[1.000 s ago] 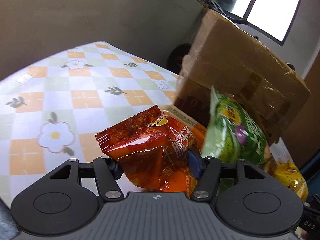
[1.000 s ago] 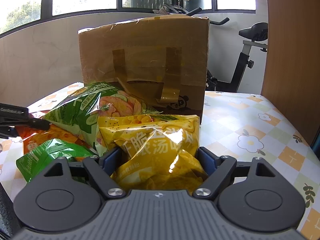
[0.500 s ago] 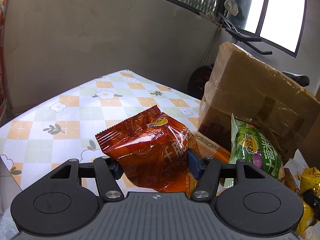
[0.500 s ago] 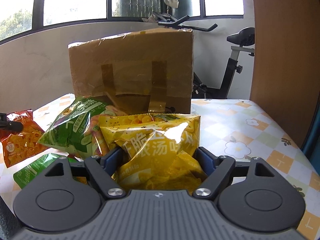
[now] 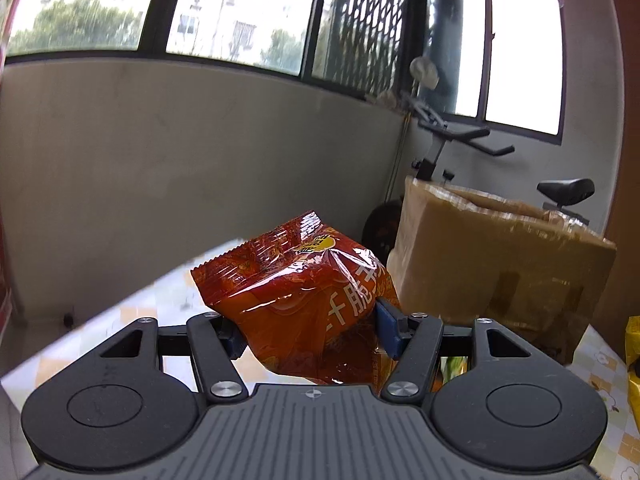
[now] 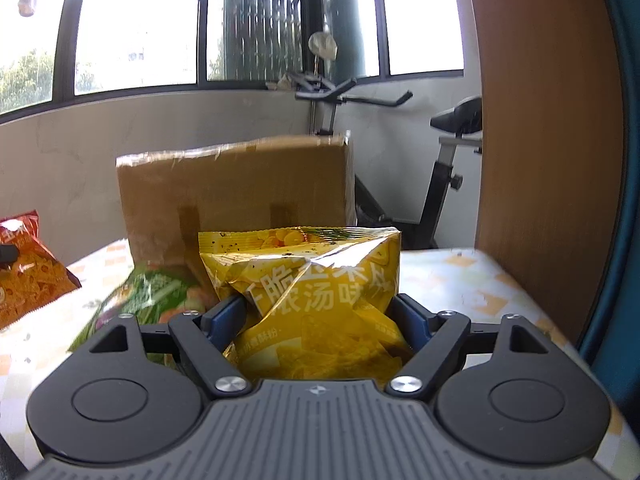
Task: Organize snacks
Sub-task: 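Lift the orange bag with left tool while right tool lifts yellow bag, then carry both bags over the box and open both tools to drop them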
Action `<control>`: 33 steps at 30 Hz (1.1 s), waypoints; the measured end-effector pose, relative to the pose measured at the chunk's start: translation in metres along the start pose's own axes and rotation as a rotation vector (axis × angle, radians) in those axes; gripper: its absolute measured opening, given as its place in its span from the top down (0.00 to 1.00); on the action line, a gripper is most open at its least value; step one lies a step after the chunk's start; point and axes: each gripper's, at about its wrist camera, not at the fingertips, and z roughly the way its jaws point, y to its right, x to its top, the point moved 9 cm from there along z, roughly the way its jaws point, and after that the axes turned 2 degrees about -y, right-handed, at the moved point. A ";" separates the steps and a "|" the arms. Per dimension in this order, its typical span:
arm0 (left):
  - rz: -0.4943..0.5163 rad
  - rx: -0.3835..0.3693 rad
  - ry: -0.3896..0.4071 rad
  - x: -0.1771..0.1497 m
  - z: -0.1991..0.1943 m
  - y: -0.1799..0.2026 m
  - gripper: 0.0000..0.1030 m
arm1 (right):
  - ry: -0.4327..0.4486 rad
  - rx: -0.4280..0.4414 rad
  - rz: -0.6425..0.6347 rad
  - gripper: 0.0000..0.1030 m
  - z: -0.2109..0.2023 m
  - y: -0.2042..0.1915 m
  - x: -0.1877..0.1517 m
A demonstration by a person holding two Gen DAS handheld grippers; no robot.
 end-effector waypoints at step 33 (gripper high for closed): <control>0.091 -0.231 0.104 0.119 0.080 0.125 0.37 | 0.242 0.137 -0.022 0.21 0.051 -0.013 0.153</control>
